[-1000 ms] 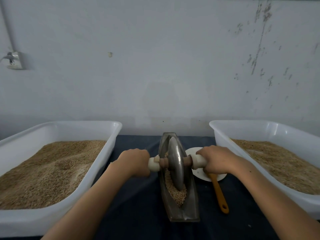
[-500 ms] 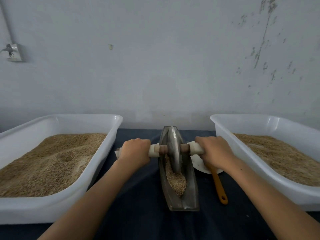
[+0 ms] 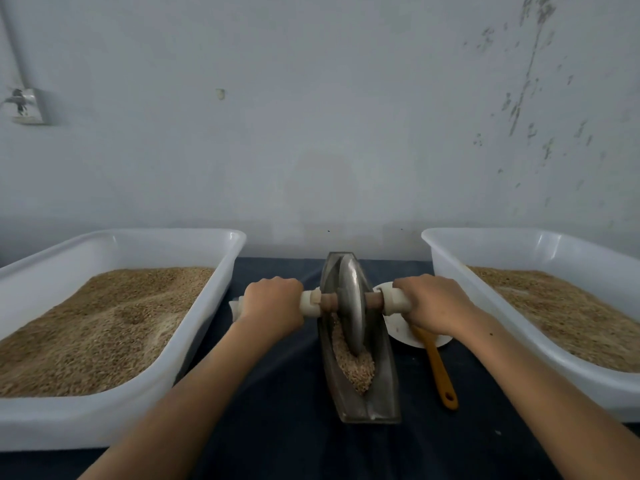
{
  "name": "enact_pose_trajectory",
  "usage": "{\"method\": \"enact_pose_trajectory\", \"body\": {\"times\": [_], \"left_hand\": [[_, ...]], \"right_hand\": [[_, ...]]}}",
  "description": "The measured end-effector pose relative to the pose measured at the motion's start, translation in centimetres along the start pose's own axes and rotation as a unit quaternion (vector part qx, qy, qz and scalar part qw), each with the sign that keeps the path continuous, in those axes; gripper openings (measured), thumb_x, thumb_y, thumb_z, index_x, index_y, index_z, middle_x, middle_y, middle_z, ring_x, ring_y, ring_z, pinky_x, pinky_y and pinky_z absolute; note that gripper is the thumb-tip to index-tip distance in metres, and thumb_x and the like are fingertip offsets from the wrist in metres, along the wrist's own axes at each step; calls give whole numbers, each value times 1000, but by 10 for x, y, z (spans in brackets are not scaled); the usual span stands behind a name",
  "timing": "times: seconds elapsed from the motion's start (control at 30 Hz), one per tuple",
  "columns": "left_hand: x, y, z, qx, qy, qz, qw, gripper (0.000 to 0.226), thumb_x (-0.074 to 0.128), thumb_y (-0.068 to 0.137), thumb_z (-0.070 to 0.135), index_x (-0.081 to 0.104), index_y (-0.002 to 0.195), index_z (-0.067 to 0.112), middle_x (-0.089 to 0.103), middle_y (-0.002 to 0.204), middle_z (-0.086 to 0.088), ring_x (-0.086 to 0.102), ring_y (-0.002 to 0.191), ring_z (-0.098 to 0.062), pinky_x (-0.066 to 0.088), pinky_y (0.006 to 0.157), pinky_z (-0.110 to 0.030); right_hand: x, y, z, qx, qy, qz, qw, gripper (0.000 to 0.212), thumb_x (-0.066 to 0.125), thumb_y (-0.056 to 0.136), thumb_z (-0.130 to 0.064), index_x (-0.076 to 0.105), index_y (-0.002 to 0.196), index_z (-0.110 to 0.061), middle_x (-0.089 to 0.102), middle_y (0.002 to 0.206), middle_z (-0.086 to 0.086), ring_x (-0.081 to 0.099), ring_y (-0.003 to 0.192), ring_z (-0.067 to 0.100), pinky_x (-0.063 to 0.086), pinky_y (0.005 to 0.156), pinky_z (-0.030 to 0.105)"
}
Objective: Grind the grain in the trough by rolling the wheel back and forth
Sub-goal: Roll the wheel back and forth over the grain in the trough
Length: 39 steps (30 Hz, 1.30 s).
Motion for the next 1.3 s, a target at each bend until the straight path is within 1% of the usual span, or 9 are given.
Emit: {"method": "enact_pose_trajectory", "body": {"times": [0.1,0.2,0.33,0.5,0.63,0.73,0.93,1.03,1.3], "left_hand": [[4,-1,3,-8,0,70,998,14,56,89,30,53,100,22,63,93,2,54,76,-16,36,65,-28],[6,-1,3,1,0,81,997,15,55,90,31,50,100,22,63,94,3,53,75,-14,38,65,-28],[3,-1,1,8,2,37,999,18,58,87,29,56,103,20,64,97,1,61,86,-17,43,69,-27],[-6,-2,-3,15,-3,-96,995,30,67,82,33,58,107,18,59,89,3,58,84,-16,47,76,-29],[-11,-1,-1,15,7,-111,994,33,67,80,35,58,107,19,55,85,5,58,84,-16,45,74,-29],[-10,-3,1,6,19,-77,997,27,65,81,33,58,104,20,57,86,4,57,80,-16,41,70,-28],[-3,-4,4,-6,-3,40,999,12,55,90,26,53,101,21,63,96,2,60,86,-17,43,71,-28],[0,-3,4,-2,-5,69,998,11,53,92,26,49,100,21,63,96,3,60,85,-16,44,71,-28],[-12,-3,-1,19,20,-97,995,31,67,82,32,56,108,20,55,88,5,55,82,-14,44,75,-27]], "right_hand": [[12,1,1,-12,-6,109,994,11,54,87,-19,48,85,-28,59,82,-7,56,77,15,37,68,28],[16,1,2,-12,-7,124,992,12,55,87,-20,47,84,-29,56,79,-9,51,73,14,34,68,27],[7,1,3,-9,-7,43,999,14,58,84,-20,48,87,-30,56,82,-9,55,77,13,39,67,27],[-9,2,2,0,-1,-112,994,18,64,81,-20,52,90,-31,64,91,-4,61,84,14,46,67,26],[-12,0,3,0,25,-150,988,17,67,80,-19,56,90,-28,64,90,-3,61,85,15,46,64,25],[-9,0,2,4,21,-123,992,20,68,81,-23,51,86,-31,60,85,-7,59,82,13,37,57,22],[9,0,-3,14,9,75,997,10,58,88,-29,48,87,-30,61,88,-8,55,80,14,36,71,27],[11,0,-5,9,1,106,994,9,55,90,-27,47,86,-28,58,84,-8,55,80,16,33,71,29],[-15,-4,-4,30,-1,-146,989,20,66,82,-20,58,100,-25,65,97,0,62,88,17,46,68,27]]}}
Point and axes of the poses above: each hand's wrist, its own y-axis towards the middle knuckle, its own x-axis out of the palm, z = x × y, the point moved 1 cm from there along y, towards the middle knuckle
